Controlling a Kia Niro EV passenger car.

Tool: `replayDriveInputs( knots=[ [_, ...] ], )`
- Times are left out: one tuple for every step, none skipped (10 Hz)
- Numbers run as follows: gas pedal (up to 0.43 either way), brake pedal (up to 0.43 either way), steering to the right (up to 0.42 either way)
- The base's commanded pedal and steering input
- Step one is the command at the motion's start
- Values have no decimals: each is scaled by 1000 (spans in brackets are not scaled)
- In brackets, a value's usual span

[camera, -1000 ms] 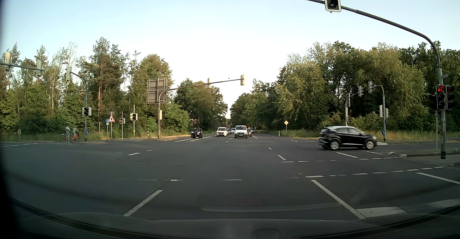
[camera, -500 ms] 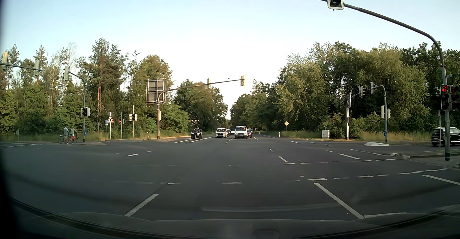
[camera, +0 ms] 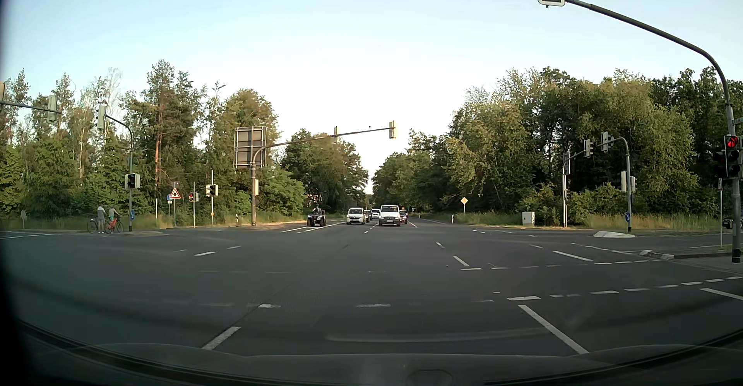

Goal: Follow the waypoints while adhering to traffic rules and regulations

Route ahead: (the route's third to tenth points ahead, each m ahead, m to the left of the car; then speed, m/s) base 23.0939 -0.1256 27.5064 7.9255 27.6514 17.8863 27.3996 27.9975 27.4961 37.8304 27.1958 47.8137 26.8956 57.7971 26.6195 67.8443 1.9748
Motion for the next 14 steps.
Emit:
replayDriveInputs(
  knots=[
    [350, 24, -4],
    [350, 24, -4],
    [350, 24, -3],
    [350, 24, -4],
    [350, 24, -3],
    [350, 18, -3],
    [350, 24, -3],
    [358, 24, -4],
    [358, 24, -4],
    [358, 24, -3],
    [358, 24, -3],
    [358, 18, -3],
    [358, 24, -3],
    [358, 24, -3]
  ],
)
